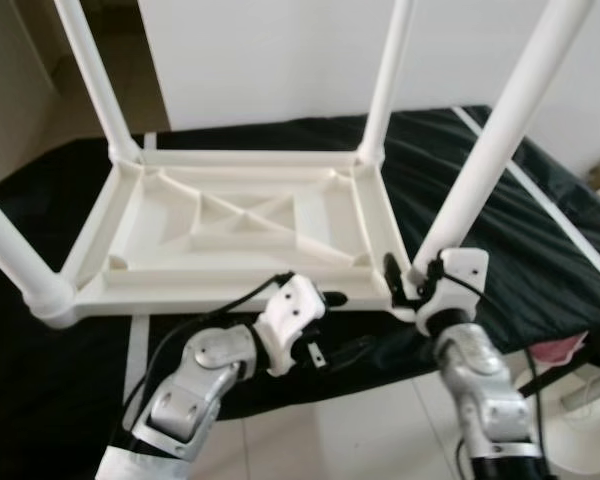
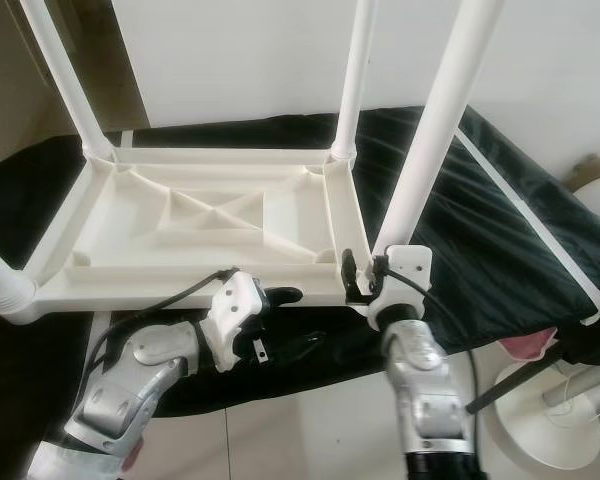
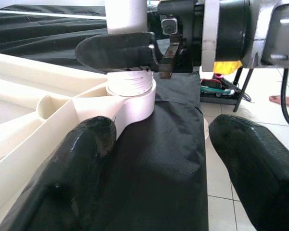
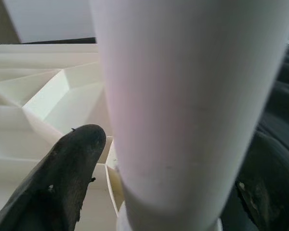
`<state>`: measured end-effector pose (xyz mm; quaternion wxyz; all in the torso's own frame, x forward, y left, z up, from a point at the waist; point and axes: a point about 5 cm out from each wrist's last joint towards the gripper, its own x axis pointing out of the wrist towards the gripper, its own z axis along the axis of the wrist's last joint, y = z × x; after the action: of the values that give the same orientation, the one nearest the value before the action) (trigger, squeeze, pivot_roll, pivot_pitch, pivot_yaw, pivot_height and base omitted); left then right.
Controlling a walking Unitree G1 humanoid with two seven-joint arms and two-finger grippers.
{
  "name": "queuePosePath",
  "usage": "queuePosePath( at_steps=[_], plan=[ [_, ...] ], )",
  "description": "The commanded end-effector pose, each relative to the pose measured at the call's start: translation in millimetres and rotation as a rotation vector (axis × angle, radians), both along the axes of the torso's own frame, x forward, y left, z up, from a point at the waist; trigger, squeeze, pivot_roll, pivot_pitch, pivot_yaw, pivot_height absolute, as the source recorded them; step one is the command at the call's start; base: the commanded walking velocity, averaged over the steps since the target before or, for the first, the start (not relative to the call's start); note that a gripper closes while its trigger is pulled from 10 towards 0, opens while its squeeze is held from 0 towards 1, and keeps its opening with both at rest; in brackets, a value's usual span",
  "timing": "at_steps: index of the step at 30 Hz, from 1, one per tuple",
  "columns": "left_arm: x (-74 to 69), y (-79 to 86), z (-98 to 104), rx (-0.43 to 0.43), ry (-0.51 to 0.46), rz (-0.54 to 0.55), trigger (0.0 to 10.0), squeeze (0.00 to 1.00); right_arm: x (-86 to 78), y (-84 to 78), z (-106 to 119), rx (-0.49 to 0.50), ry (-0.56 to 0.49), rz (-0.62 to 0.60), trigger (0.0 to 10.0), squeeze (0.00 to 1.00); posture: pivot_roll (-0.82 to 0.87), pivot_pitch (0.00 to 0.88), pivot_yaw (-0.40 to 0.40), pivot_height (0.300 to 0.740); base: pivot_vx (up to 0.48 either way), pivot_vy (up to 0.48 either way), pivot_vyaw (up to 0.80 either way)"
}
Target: Building children table
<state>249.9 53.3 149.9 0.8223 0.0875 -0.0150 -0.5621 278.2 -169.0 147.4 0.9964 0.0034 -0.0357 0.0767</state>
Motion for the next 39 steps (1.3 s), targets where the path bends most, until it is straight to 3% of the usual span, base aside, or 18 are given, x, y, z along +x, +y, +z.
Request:
queuePosePath(
  at_steps=[1,4,7,11,13,14,15,16,28,29,39],
  plan=[
    [-0.9,-0.8,-1.4,0.002,0.009,0.011,10.0,0.0,1.7,-3.3,0.7,-0.037,-0.003,0.108,10.0,0.0,-0.03,0.051,-0.042,0.74,0.0,0.0,0.0],
    [-0.5,-2.5,-1.2,-0.002,0.011,0.01,10.0,0.0,9.2,-8.9,5.3,-0.095,-0.009,0.215,10.0,0.0,-0.03,0.048,-0.043,0.74,0.0,0.0,0.0],
    [-0.4,-2.6,-1.2,-0.002,0.011,0.01,10.0,0.0,9.7,-9.4,5.8,-0.097,-0.009,0.228,10.0,0.0,-0.03,0.048,-0.043,0.74,0.0,0.0,0.0],
    [-0.2,-2.3,-0.5,-0.003,0.008,0.011,10.0,0.0,17.8,-12.0,-0.4,-0.234,0.036,0.35,10.0,0.0,-0.02,0.043,-0.048,0.74,0.0,0.0,0.0],
    [0.2,-1.5,0.1,-0.003,0.006,0.014,10.0,0.0,18.4,-13.5,-1.9,-0.245,0.047,0.373,10.0,0.0,-0.02,0.043,-0.048,0.74,0.0,0.0,0.0],
    [0.3,-1.1,0.3,-0.003,0.005,0.015,10.0,0.0,18.3,-14.0,-2.9,-0.241,0.055,0.38,3.8,0.0,-0.01,0.042,-0.049,0.74,0.0,0.0,0.0],
    [0.4,-1.0,0.3,-0.002,0.004,0.016,10.0,0.0,18.1,-14.3,-3.5,-0.237,0.06,0.384,3.8,0.0,-0.01,0.042,-0.049,0.74,0.0,0.0,0.0],
    [0.2,-0.7,0.2,-0.002,0.004,0.018,10.0,0.0,17.5,-14.7,-4.5,-0.236,0.062,0.385,0.0,0.0,-0.01,0.042,-0.051,0.74,0.0,0.0,0.0],
    [0.2,-0.8,0.4,0.001,0.001,0.008,10.0,0.0,15.0,-20.9,-11.6,-0.226,0.076,0.41,0.2,0.0,-0.01,0.03,-0.04,0.74,0.0,0.0,0.0],
    [0.7,-0.5,0.6,0.002,0.0,0.006,10.0,0.0,14.9,-22.2,-12.0,-0.217,0.08,0.394,10.0,0.0,-0.02,0.029,-0.038,0.74,0.0,0.0,0.0],
    [-0.9,-1.5,-0.3,0.003,0.004,-0.007,10.0,0.0,10.8,-18.9,-9.8,-0.156,0.055,0.272,10.0,0.0,-0.02,0.029,-0.038,0.74,0.0,0.0,0.0]
  ],
)
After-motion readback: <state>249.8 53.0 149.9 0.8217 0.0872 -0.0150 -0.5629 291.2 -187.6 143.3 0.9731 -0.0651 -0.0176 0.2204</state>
